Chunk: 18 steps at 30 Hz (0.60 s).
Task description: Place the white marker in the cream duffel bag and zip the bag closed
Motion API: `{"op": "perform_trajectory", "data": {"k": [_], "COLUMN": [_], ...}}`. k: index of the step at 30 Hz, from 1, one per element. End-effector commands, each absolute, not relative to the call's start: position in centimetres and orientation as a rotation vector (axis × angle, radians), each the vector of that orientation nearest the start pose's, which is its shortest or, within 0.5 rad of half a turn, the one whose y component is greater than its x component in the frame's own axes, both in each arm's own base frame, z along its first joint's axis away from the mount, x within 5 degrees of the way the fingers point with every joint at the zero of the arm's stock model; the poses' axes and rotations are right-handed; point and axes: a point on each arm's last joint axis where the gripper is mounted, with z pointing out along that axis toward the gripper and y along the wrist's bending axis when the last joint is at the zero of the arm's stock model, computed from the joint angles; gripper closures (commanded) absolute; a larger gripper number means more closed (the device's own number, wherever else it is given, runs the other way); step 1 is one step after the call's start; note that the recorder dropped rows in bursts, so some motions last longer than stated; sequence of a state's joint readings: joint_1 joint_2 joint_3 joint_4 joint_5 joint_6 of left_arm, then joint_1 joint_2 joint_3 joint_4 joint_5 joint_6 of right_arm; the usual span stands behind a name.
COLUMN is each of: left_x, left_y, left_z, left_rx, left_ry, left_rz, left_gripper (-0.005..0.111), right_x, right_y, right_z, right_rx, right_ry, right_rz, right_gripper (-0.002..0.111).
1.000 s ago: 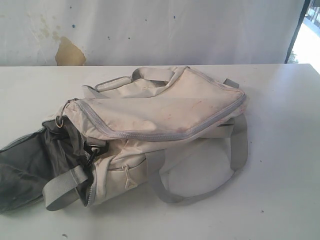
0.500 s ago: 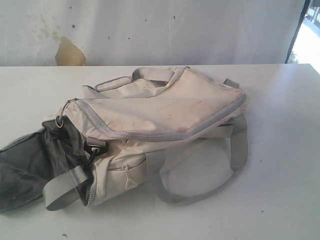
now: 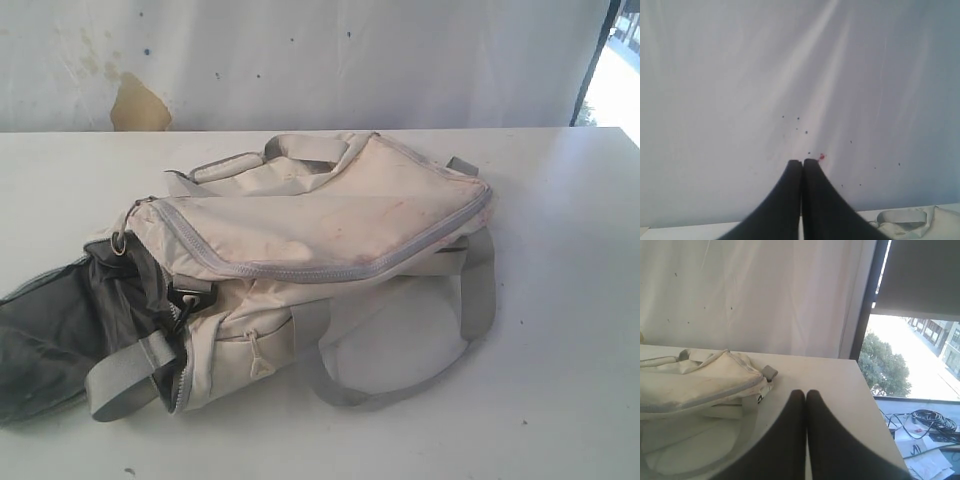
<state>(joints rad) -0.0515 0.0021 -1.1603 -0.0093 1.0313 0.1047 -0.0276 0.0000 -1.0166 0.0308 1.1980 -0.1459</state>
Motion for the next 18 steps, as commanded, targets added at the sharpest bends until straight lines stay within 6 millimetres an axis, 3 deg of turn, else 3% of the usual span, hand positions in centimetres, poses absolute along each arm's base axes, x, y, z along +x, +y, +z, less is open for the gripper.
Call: {"op": "perform_trajectory", "data": {"k": [1,5,11,18], "left_x": [-13.6,-12.8,-8.7,-3.0], "left_y": [0.7,0.6,0.4,0.1], "left_z": [42.5,42.3,40.9,36.9], "left_rx": [0.111,0.098,0.095,0.092], "left_ry": [1.361,1.363,1.360,1.394], "left_rz": [0.043,0.017,0.018,0.012], "left_gripper": [0.107,0.107,0.107,0.107], "right_x": [-9.7,-9.2,-6.6,-2.1], "right_y": [0.4,0.5,0.4,0.2], "right_z": [38.6,39.4,39.0,34.8], "right_rx": [-0.109,-0.102,-0.087,-0.089], "right_ry": [1.658,1.556,1.451,1.552], "right_rz": [-0.120,-0.121,-0.118,-0.111], "right_gripper": [0.108,0.108,0.108,0.108]}}
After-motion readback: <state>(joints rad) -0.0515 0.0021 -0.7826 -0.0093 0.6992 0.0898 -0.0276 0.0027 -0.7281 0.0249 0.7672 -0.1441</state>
